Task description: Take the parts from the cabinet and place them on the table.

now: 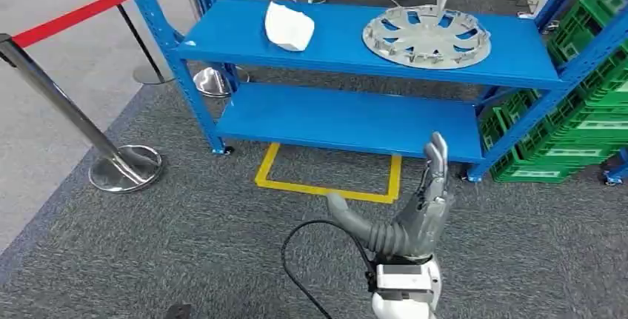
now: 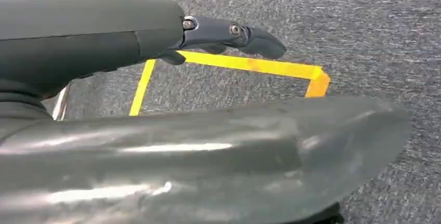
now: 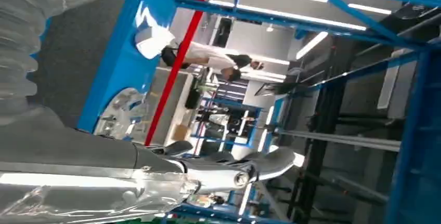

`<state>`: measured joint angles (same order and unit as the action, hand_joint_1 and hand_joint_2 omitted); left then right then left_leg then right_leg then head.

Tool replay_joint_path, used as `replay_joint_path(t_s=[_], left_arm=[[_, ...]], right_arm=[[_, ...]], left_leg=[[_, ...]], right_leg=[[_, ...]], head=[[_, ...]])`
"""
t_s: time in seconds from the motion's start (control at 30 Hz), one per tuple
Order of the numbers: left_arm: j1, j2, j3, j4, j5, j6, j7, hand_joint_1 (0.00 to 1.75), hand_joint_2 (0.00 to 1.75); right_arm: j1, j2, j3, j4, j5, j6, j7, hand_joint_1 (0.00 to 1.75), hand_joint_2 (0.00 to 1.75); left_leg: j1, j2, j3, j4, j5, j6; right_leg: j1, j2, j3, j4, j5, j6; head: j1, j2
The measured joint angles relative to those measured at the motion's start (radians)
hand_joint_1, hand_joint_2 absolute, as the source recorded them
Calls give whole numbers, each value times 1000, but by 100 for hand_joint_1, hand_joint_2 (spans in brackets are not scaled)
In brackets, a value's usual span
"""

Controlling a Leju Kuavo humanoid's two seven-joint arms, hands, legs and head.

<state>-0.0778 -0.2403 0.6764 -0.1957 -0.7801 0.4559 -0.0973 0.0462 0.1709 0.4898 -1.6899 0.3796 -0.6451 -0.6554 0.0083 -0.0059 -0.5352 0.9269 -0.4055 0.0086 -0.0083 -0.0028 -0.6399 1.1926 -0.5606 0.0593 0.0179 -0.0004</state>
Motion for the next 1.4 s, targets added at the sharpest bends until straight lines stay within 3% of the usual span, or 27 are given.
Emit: replay_joint_path(t_s=[0.03, 0.07, 0.1, 0.17, 0.2, 0.23, 0.27, 0.33, 0.4, 0.47, 0.53, 0.57, 0.63, 0.7, 0.73, 0.77, 0.87, 0.93, 1.03, 1.07, 1.1, 1.13, 1.2, 1.23, 1.27, 1.37, 1.4], left_arm=[[1, 2, 2, 0, 0, 0, 0, 0, 0], [2, 4, 3, 0, 3, 0, -1, 0, 0], [4, 7, 6, 0, 6, 0, -3, 0, 0], [3, 10, 9, 0, 12, 0, -3, 0, 0], [3, 11, 9, 0, 13, 0, -3, 0, 0], [2, 19, 10, -1, 14, 1, -3, 0, 0], [2, 19, 11, -2, 14, 2, -4, 0, 0], [3, 20, 15, -2, 20, 4, -8, 0, 0], [3, 21, 19, -2, 24, 5, -11, 0, 0], [0, 21, 26, -2, 26, 5, -14, 0, 0], [1, 21, 32, -2, 29, 6, -14, 0, 0], [3, 20, 35, -2, 35, 7, -14, 0, 0], [5, 21, 40, -2, 41, 11, -14, 0, 0], [3, 22, 46, -2, 47, 12, -14, 0, 0], [2, 21, 53, -2, 47, 12, -14, 0, 0], [-2, 19, 56, -2, 47, 12, -16, 0, 0], [1, 18, 61, -2, 48, 14, -21, 0, 0], [1, 15, 65, -2, 47, 15, -21, 0, 0], [1, 14, 66, -2, 45, 15, -21, 0, 0], [2, 14, 66, -2, 45, 15, -21, 0, 0], [2, 14, 67, -2, 43, 15, -21, 0, 0], [2, 14, 68, -2, 42, 15, -21, 0, 0], [1, 13, 73, -2, 37, 14, -21, 0, 0], [1, 11, 75, -2, 36, 14, -21, 0, 0], [0, 11, 76, -2, 34, 13, -21, 0, 0], [0, 10, 79, -2, 27, 11, -21, 0, 0], [0, 11, 80, -2, 26, 11, -21, 0, 0]], right_arm=[[8, -4, 1, -1, 0, -6, 0, 0, 175], [11, -9, 3, -1, 0, -7, 0, 0, 175], [15, -14, 7, -1, 0, -7, 2, 0, 175], [16, -20, 15, -1, -2, -7, 4, 0, 175], [17, -22, 16, -1, -2, -7, 5, 0, 175], [17, -24, 19, 0, -3, -7, 5, 0, 175], [21, -24, 23, -2, -8, -7, 5, 0, 175], [23, -26, 24, -2, -19, -2, 8, 0, 175], [23, -26, 26, -2, -21, 1, 11, 0, 175], [23, -26, 29, -4, -23, 5, 11, 0, 175], [24, -27, 29, -3, -45, 17, 27, 0, 175], [24, -27, 29, -3, -59, 24, 38, 0, 0], [24, -27, 29, 0, -84, 39, 58, 0, 0], [24, -27, 29, 4, -95, 48, 78, 0, 0], [24, -27, 29, 5, -98, 48, 85, 0, 0], [24, -27, 27, 6, -101, 47, 90, 0, 0], [24, -26, 19, 18, -67, 6, 108, 0, 0], [22, -25, 15, 28, -14, -27, 122, 0, 0], [22, -24, 11, 42, 9, -34, 132, 0, 0], [23, -24, 11, 45, 10, -34, 133, 0, 0], [23, -24, 10, 47, 10, -34, 132, 0, 0], [23, -24, 10, 48, 11, -34, 127, 0, 0], [20, -24, 11, 48, 31, -25, 131, 0, 0], [18, -24, 12, 48, 41, -22, 137, 0, 0], [15, -25, 13, 48, 45, -19, 141, 0, 0], [16, -26, 17, 48, 24, 1, 126, 0, 0], [14, -26, 20, 48, 22, 5, 122, 0, 0]], left_leg=[[0, -1, 0, 0, -1, -1], [2, -2, 0, 2, -3, -5], [7, -3, 2, 5, -7, -12], [19, -8, 3, 20, -18, -31], [25, -10, 1, 36, -28, -43], [18, -13, -7, 46, -37, -56], [19, -13, -9, 56, -40, -61], [21, -14, -10, 49, -35, -68], [26, -11, -10, 57, -46, -77], [21, -7, -62, 161, -112, -76], [19, -7, -152, 339, -182, -74], [19, -7, -176, 379, -186, -72], [17, -7, -159, 325, -125, -65], [18, -3, -80, 155, -31, -58], [16, 4, -53, 95, -25, -57], [14, 1, -47, 76, -34, -58], [9, -2, -53, 79, -32, -44], [13, -2, -49, 74, -28, -29], [6, -2, -49, 74, -31, -17], [2, -2, -48, 74, -32, -15], [-1, -2, -46, 74, -33, -13], [-2, -4, -43, 74, -33, -13], [-3, -10, -35, 75, -36, -14], [-3, -11, -33, 75, -38, -17], [-11, -12, -36, 80, -41, -23], [-5, -12, -35, 70, -34, -38], [-5, -12, -36, 72, -39, -45]], right_leg=[[-3, 0, -39, 69, -23, 5], [-6, 0, -62, 102, -23, 9], [-11, 0, -54, 74, 10, 15], [-24, 0, 18, -81, 103, 31], [-35, 1, 59, -167, 132, 43], [-27, 20, 63, -164, 108, 45], [-29, 21, 64, -163, 109, 16], [-24, 20, 54, -150, 105, -4], [-25, 18, 53, -149, 106, -25], [-23, 13, 52, -150, 106, -33], [-20, 8, 50, -150, 104, -36], [-19, 8, 50, -150, 104, -37], [-19, 8, 52, -149, 104, -36], [-20, 9, 55, -149, 101, -32], [-17, 9, 55, -149, 99, -25], [-11, 11, 51, -144, 96, -18], [-16, 8, 59, -165, 105, 1], [-18, 7, 47, -140, 82, 7], [-12, 8, -65, 98, -31, 7], [-11, 8, -92, 150, -43, 5], [-9, 8, -97, 153, -31, 1], [-7, 8, -78, 113, 2, -3], [-2, 9, 11, -68, 95, -13], [-1, 9, 46, -141, 108, -18], [2, 11, 59, -156, 101, -19], [8, 13, 53, -154, 105, -30], [0, 11, 57, -163, 111, -39]], head=[[0, 0], [0, 0], [0, 0], [0, 0], [2, 0], [6, 0], [12, 0], [-3, 0], [-5, 0], [-8, 0], [-9, 0], [-10, 0], [-10, 0], [-10, 0], [-11, 0], [-13, 0], [-9, 0], [-6, 0], [0, 0], [-1, 0], [-1, 0], [-1, 0], [0, 0], [0, 0], [-2, 0], [-2, 0], [-2, 0]])
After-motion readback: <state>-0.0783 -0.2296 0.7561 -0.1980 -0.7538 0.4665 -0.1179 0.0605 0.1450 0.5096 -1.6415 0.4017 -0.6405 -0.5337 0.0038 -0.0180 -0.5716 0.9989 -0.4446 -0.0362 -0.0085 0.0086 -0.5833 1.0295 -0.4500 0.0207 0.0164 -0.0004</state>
